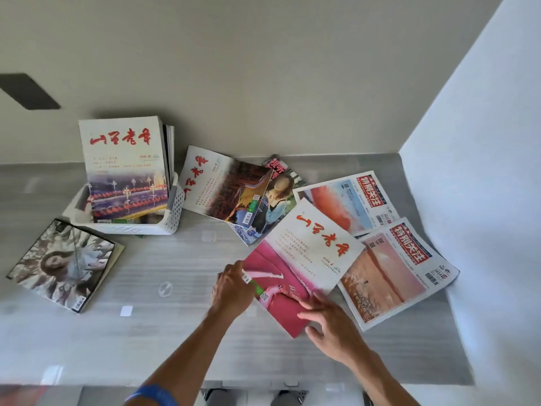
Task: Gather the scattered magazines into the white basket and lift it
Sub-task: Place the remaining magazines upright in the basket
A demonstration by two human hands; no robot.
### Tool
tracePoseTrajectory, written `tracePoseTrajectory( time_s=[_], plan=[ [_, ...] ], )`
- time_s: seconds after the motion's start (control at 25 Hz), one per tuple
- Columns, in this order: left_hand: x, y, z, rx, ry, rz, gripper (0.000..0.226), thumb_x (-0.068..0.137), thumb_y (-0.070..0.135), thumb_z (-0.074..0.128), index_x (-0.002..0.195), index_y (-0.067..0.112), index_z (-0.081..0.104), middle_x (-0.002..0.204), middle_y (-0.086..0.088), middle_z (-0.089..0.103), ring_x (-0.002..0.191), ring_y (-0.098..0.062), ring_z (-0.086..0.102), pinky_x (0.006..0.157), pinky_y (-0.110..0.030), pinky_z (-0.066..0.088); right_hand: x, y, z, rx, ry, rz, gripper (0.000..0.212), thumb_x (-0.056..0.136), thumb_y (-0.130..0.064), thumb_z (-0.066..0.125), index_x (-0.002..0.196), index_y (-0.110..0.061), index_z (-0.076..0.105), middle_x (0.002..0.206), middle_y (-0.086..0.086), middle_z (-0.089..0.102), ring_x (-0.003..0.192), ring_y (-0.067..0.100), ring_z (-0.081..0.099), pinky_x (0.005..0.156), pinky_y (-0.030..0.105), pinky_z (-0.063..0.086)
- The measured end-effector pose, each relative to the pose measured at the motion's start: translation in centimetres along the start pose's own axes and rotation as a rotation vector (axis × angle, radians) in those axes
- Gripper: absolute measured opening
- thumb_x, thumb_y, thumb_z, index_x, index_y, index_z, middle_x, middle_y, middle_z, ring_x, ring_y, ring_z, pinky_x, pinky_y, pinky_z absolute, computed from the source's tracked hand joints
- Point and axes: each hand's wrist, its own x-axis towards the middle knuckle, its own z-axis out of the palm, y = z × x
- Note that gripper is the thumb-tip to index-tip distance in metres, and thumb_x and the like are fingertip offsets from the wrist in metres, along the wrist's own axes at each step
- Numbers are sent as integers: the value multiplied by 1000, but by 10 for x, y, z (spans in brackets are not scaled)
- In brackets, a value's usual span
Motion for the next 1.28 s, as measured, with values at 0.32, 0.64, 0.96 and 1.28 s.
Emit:
tracePoseTrajectory(
  time_s=[0.32,0.64,0.96,1.28],
  plan=[
    [22,-16,20,-178,-88,-141,45,68,34,64,113,27,59,109,-5,60,108,-30,54,83,-32,43,-12,7,-11,466,20,509,48,85,-29,71,129,-28,55,123,-11,52,93,2,60,70,15,43],
    [-12,-18,-38,-513,-197,318,31,89,11,51,81,31,73,83,6,78,79,-13,73,72,-38,59,26,-40,-13,655,127,665,42,76,-20,78,109,-27,54,99,-2,64,76,17,64,63,38,51],
    [-26,-123,-173,-760,66,196,41,77,-18,58,94,14,76,91,-8,77,86,-21,68,76,-35,58,123,-164,-36,1016,32,380,14,85,-7,67,97,-12,71,73,9,75,60,21,68,47,31,51],
    [39,-211,-232,-465,191,115,28,89,1,50,106,14,68,91,-4,73,64,-9,62,49,-16,49,154,-272,33,590,112,337,18,95,-11,55,95,-22,70,61,-8,66,55,13,61,54,33,46]
  ],
)
